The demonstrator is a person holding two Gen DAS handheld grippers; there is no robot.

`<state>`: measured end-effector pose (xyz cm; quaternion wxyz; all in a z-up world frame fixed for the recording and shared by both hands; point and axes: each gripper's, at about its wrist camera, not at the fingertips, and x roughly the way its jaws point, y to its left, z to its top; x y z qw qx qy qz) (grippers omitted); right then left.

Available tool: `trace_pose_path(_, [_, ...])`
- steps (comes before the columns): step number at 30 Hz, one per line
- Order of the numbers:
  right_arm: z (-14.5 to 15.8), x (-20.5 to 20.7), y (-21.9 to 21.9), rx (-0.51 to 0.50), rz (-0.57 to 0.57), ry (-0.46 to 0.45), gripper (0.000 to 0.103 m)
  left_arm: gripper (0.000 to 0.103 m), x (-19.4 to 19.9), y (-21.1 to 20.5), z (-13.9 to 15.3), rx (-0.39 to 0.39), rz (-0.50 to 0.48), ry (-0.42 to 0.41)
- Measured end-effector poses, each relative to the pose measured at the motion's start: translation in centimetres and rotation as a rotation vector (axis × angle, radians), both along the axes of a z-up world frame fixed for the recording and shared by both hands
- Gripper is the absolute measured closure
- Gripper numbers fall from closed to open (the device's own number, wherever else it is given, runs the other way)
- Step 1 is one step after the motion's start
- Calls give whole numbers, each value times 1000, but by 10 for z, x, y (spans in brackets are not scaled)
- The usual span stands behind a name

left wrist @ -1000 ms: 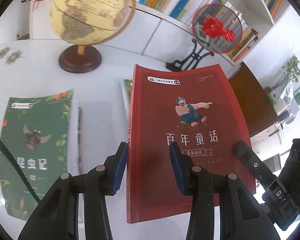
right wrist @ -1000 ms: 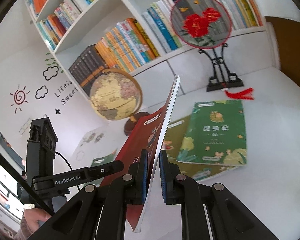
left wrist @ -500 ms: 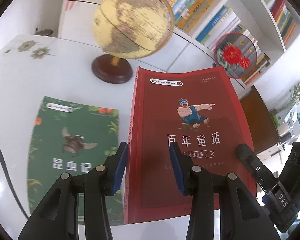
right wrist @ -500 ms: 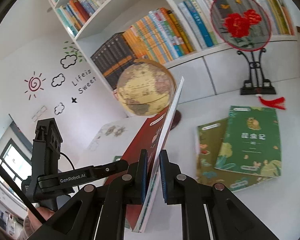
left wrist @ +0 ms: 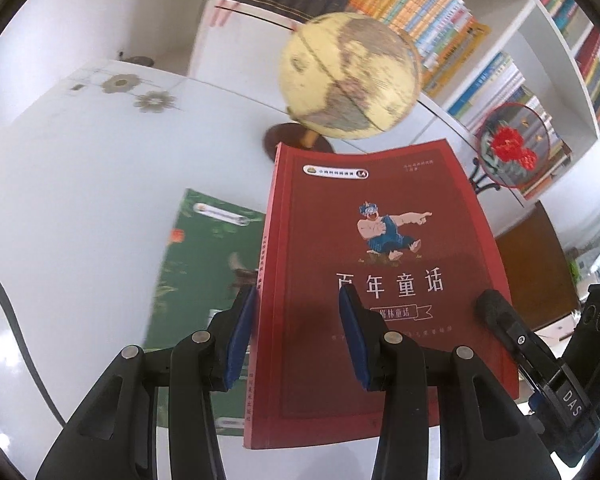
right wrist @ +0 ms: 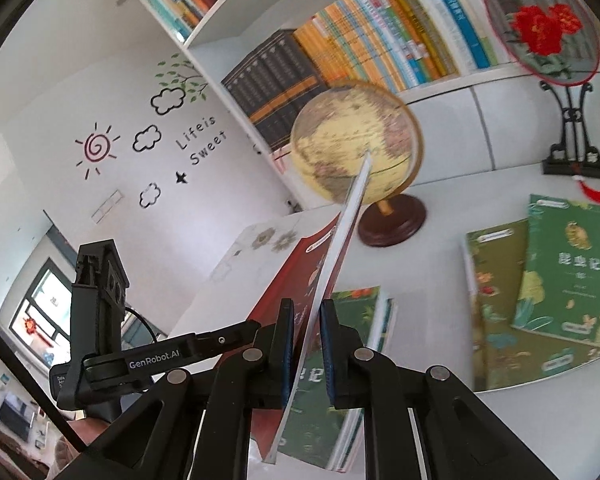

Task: Organize books

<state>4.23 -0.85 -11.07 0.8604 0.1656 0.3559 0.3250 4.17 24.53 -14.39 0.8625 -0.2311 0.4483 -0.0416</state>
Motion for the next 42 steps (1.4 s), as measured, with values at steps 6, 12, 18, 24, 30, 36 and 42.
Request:
trace_pose_path(6, [-10, 0, 20, 17, 29, 43, 90, 65, -7, 18, -11, 30, 7, 37])
trace_pose_path(12, [-22, 0, 37, 23, 49, 78, 90, 65, -15, 39, -24, 3, 48, 64])
trace_pose_path(18, [-49, 1, 46, 3, 31, 152, 90, 65, -16, 50, -43, -1, 66, 102])
trace_pose_path(24, [-83, 3, 45, 11, 4, 271, 89, 65, -15, 53, -58, 18, 72, 137])
trace_pose_path(30, [-102, 6, 44, 8, -11, 339, 88, 65, -11, 47, -64, 76, 64, 172])
trace_pose_path(36, [-111, 10, 42, -41, -33, 414, 61, 46, -6, 43, -53, 170, 102, 218])
trace_pose_path(42, [-76, 8, 40, -237, -49, 219, 40, 2, 11, 14, -31, 263, 42, 225])
